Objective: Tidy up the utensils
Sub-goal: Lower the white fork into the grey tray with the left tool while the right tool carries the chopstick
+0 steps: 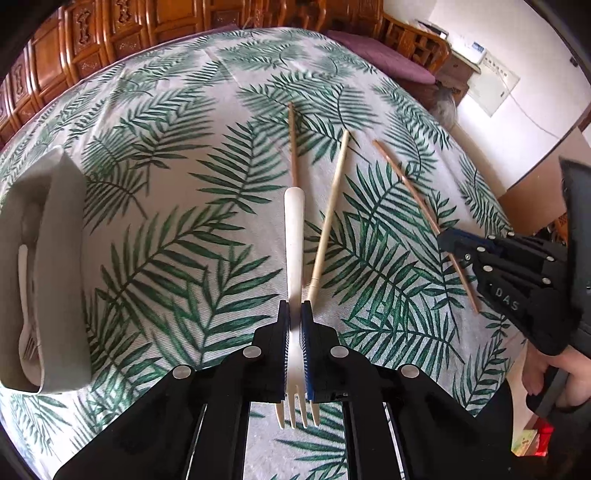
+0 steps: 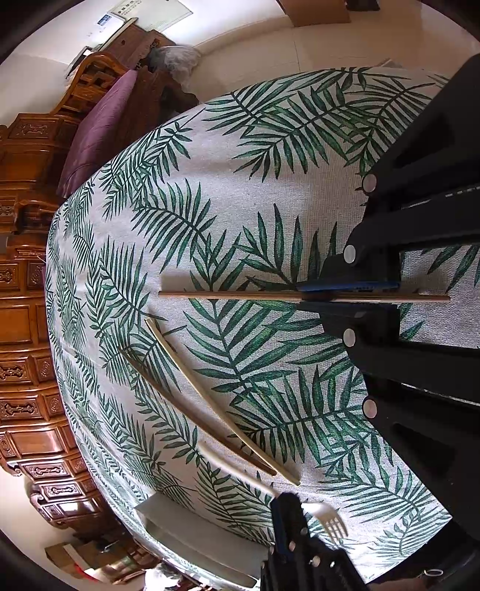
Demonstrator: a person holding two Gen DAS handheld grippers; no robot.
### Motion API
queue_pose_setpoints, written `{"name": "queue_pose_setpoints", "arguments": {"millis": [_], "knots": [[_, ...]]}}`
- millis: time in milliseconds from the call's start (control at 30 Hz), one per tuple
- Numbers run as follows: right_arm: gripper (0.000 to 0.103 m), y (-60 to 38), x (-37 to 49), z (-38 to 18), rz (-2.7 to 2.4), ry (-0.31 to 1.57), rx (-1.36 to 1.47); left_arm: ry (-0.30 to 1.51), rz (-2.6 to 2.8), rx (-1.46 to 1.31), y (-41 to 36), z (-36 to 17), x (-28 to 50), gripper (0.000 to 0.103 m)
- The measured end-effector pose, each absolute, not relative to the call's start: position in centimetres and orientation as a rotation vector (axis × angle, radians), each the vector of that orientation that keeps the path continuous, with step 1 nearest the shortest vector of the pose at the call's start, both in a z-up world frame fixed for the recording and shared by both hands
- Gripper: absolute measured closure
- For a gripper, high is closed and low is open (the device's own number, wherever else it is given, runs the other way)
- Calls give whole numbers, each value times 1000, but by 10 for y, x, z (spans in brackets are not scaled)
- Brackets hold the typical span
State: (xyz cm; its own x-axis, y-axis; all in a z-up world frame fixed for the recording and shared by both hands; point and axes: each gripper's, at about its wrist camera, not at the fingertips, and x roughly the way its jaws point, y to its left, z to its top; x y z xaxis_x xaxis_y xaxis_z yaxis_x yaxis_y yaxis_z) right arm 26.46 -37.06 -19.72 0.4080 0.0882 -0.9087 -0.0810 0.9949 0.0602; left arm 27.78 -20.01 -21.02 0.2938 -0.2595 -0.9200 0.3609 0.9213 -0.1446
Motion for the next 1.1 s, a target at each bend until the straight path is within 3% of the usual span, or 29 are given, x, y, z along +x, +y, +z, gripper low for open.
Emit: {"name": "queue_pose_setpoints", "arguments": {"millis": [1100], "knots": [[97, -278, 254, -113, 279, 1004, -20, 1010, -319, 27, -82, -128, 274, 97]]}}
